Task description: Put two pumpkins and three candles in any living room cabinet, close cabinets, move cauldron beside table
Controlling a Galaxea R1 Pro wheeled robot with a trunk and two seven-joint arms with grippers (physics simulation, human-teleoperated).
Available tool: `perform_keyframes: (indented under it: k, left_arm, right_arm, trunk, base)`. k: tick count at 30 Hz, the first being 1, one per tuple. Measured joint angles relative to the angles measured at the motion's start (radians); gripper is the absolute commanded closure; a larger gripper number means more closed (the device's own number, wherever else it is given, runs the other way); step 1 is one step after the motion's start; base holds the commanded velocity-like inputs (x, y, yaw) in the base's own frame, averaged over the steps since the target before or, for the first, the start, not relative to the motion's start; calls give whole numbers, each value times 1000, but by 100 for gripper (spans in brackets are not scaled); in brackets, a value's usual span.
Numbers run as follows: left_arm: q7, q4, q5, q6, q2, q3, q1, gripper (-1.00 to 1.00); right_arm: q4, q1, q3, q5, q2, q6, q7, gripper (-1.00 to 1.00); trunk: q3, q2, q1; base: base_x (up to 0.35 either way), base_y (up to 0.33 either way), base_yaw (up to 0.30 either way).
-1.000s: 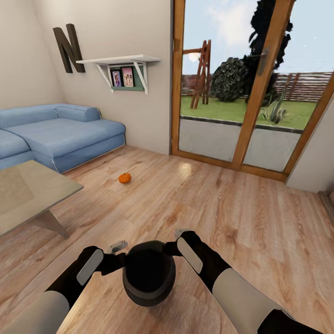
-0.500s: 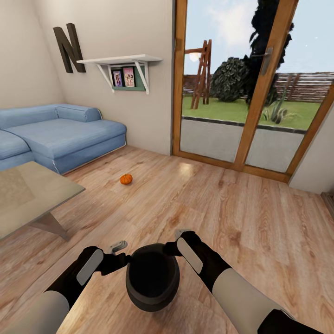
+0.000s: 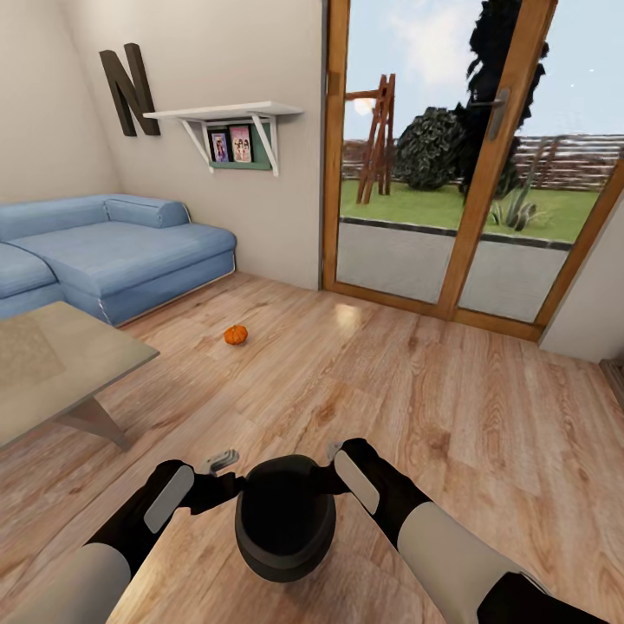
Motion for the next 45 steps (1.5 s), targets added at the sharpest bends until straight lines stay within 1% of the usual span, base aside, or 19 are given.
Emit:
perform_keyframes:
  k: [3, 7, 11, 16, 23, 29, 36, 38, 41, 45]
  left_arm:
    - [0, 0, -1, 0, 0, 0, 0, -100]
    - [0, -1, -1, 0, 0, 0, 0, -100]
    - [0, -1, -1, 0, 0, 0, 0, -100]
    - [0, -1, -2, -1, -2, -2, 0, -100]
    - [0, -1, -2, -4, -2, -24, 0, -100]
    - [0, -1, -3, -7, -3, -26, 0, -100]
    - [0, -1, -3, -9, -3, -27, 0, -100]
    - [0, 0, -3, -15, -3, -28, 0, -100]
    - [0, 0, -3, -26, -3, -40, 0, -100]
    - [0, 0, -4, -37, -3, -61, 0, -100]
  right_arm:
    - [1, 0, 0, 1, 0, -11, 0, -100]
    - [9, 0, 1, 4, 0, -56, 1, -100]
    - [13, 0, 1, 5, 0, -65, 2, -100]
    - [15, 0, 1, 8, 0, -84, 1, -100]
    - [14, 0, 2, 11, 0, -89, 3, -100]
    - [14, 0, 3, 10, 0, -111, 3, -100]
    - [14, 0, 3, 10, 0, -116, 3, -100]
    - [14, 0, 3, 12, 0, -116, 3, -100]
    - [14, 0, 3, 12, 0, -116, 3, -100]
    - [14, 0, 3, 11, 0, -117, 3, -100]
  trunk:
    - [0, 0, 0]
    - [0, 0, 0]
    - [0, 0, 0]
    - [-19, -1, 2]
    - [-46, -3, 5]
    - [-70, -4, 8]
    - [-97, -6, 11]
    - [-97, -6, 11]
    - [-97, -6, 11]
    - [-112, -7, 13]
  base:
    - [0, 0, 0]
    - [0, 0, 0]
    - [0, 0, 0]
    - [0, 0, 0]
    - [0, 0, 0]
    - [0, 0, 0]
    - [0, 0, 0]
    - [0, 0, 0]
    - [0, 0, 0]
    - [0, 0, 0]
